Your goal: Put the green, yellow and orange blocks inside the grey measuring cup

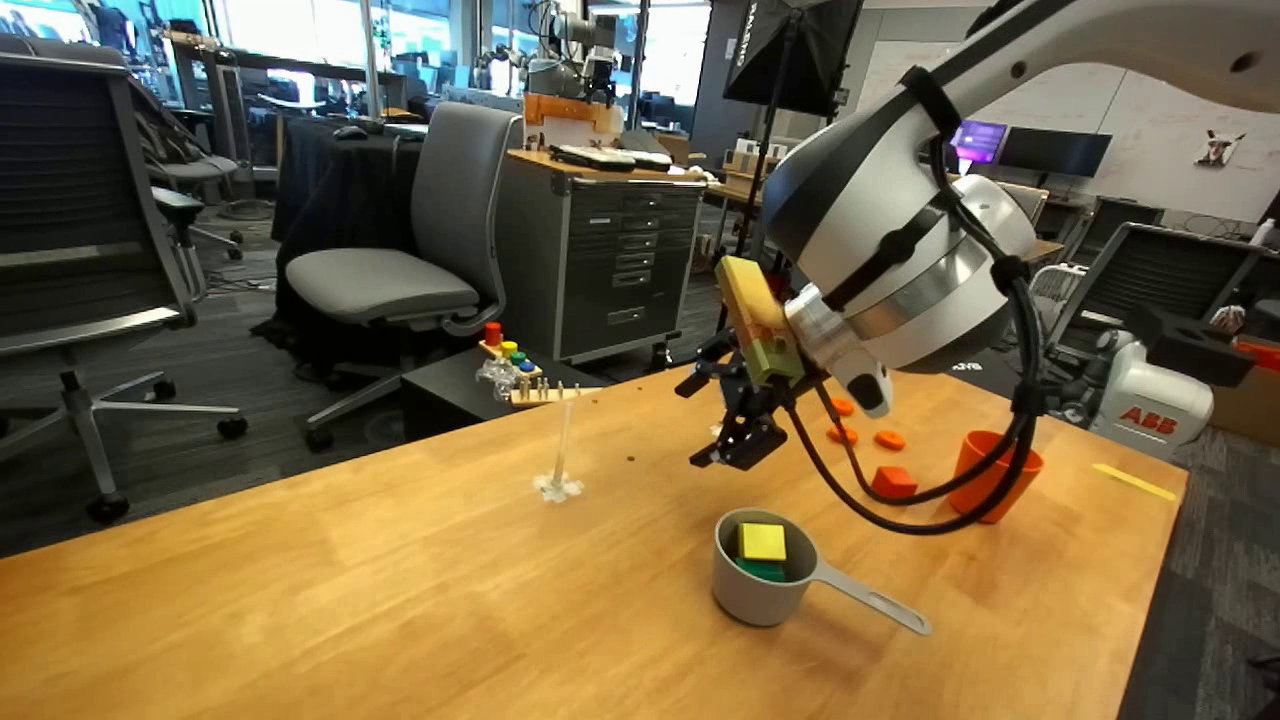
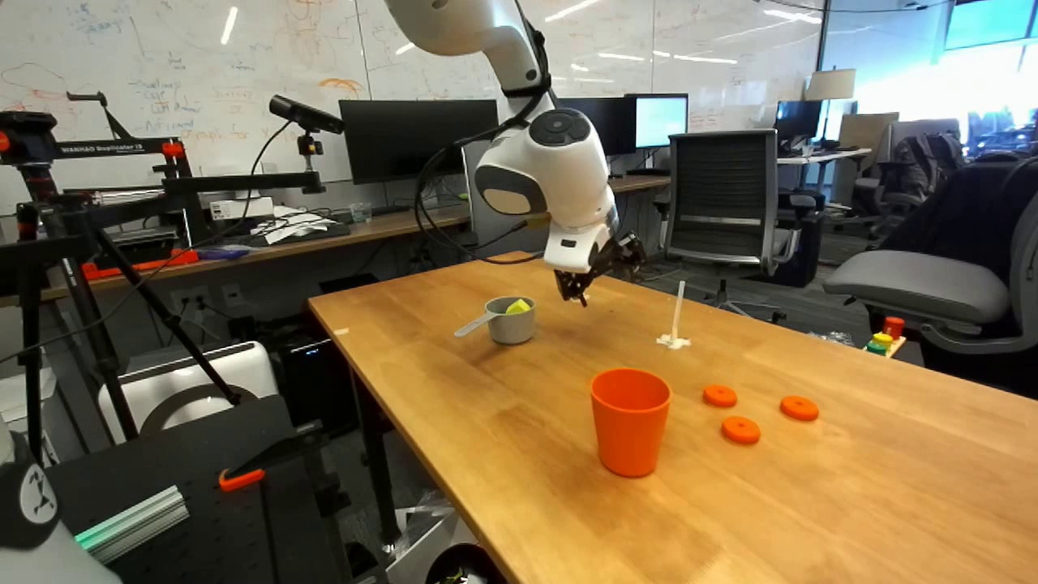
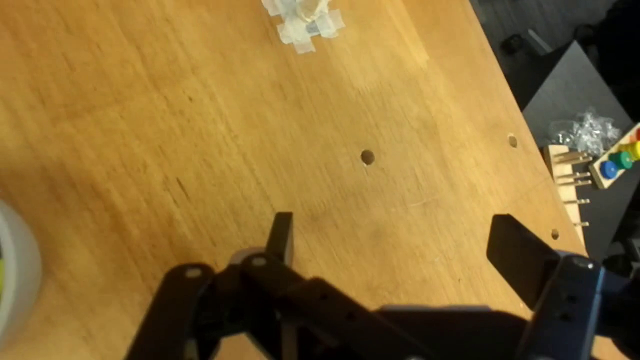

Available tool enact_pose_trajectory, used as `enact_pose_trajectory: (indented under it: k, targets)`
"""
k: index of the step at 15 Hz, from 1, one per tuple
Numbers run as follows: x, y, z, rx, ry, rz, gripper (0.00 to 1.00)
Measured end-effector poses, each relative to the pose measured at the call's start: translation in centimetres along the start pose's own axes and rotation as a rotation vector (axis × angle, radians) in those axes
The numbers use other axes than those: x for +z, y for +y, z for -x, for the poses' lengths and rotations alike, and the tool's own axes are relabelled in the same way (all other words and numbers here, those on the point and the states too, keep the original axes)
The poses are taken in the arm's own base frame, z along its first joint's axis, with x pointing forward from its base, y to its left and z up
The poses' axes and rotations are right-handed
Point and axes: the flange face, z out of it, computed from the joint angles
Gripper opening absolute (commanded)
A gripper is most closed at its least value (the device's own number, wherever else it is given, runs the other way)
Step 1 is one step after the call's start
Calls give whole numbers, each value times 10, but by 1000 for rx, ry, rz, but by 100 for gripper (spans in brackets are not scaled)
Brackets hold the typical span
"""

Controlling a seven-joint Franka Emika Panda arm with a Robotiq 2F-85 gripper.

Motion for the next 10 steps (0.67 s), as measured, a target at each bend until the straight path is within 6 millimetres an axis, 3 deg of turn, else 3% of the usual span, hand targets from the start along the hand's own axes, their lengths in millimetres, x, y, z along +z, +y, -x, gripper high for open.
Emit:
enact_pose_trajectory:
  k: [3, 10]
  targets:
    - [-14, 18, 3, 59, 63, -36, 100]
    - [-53, 32, -33, 217, 170, -65, 100]
